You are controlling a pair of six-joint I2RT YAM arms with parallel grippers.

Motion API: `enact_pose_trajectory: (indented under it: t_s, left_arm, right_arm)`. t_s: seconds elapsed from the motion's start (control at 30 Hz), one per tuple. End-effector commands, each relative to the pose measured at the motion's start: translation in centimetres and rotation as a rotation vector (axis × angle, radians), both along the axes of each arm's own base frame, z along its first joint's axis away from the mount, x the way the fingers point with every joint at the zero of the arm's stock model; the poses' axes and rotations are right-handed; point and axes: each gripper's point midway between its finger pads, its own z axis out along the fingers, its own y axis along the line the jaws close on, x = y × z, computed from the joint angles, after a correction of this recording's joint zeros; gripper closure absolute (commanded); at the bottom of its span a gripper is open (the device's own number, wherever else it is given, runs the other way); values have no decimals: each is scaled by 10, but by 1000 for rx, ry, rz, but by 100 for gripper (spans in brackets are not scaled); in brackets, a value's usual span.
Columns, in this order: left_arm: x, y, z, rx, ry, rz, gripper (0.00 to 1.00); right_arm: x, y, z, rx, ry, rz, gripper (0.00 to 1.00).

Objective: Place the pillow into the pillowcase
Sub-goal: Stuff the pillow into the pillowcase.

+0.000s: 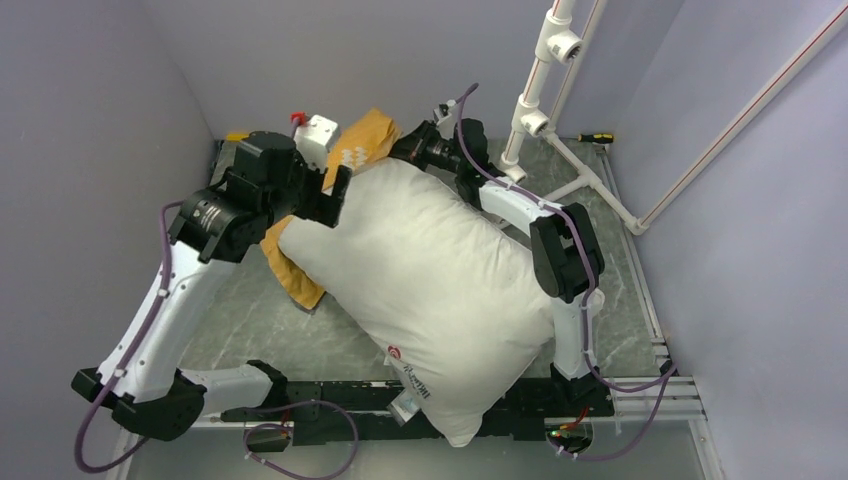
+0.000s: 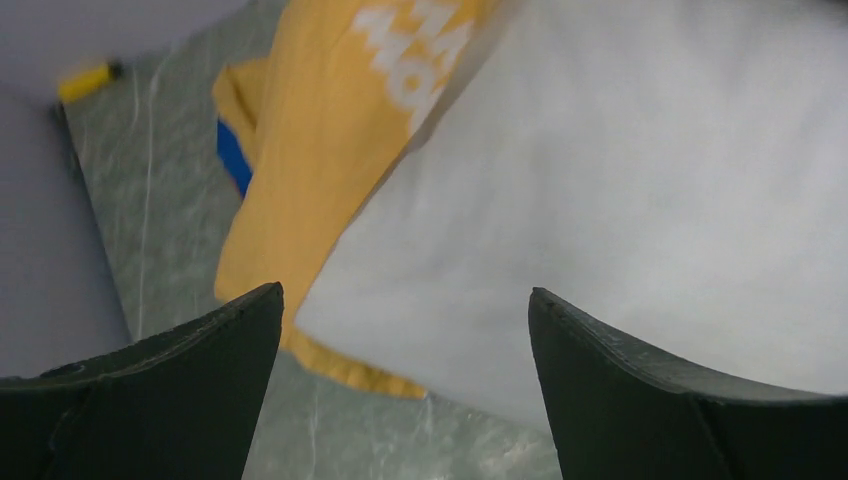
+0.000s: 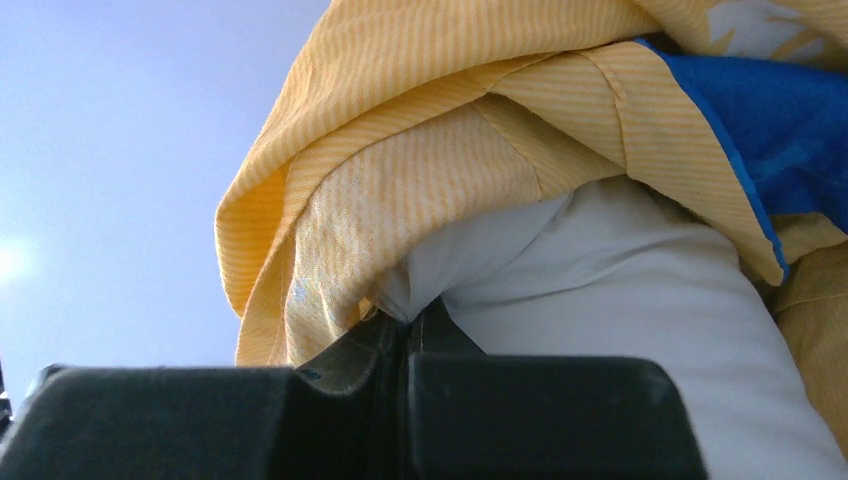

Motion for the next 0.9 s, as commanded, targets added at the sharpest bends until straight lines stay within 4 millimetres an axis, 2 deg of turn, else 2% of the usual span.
enact_pose_trajectory:
  t_s: [0.0, 0.07, 0.13, 0.23, 0.3, 0.37, 0.43, 0.53, 0.7, 0.73, 0.77, 0.87]
  left_arm:
    - [-4, 44, -59, 10, 202, 148, 6]
    - [1, 56, -75, -34, 224, 185, 10]
    - [11, 58, -88, -83, 228, 204, 16]
    - [32, 57, -109, -123, 234, 205, 27]
    - [49, 62, -123, -111, 237, 235, 32]
    - [65, 72, -126, -107, 223, 284, 36]
    - [81, 88, -123, -105, 187, 346, 39]
    - [98, 100, -115, -114, 128, 356, 41]
    - [114, 112, -121, -155, 111, 327, 43]
    - [116, 109, -125, -159, 118, 298, 47]
    - [117, 105, -128, -163, 124, 271, 56]
    - [116, 93, -128, -155, 124, 165, 97]
  right_arm:
    - [37, -38, 34, 62, -88, -107, 100]
    - [38, -38, 32, 59, -85, -106, 100]
    - [38, -38, 31, 58, -82, -105, 100]
    - [37, -39, 30, 61, -77, -100, 100]
    - [36, -38, 30, 66, -76, -95, 100]
    - [35, -38, 31, 69, -77, -89, 100]
    - [35, -38, 31, 70, -77, -85, 100]
    - [34, -38, 32, 78, -76, -82, 100]
    - [33, -37, 32, 88, -74, -78, 100]
    - [33, -37, 31, 87, -71, -80, 100]
    - [34, -37, 31, 88, -70, -81, 100]
    - [35, -38, 32, 98, -70, -85, 100]
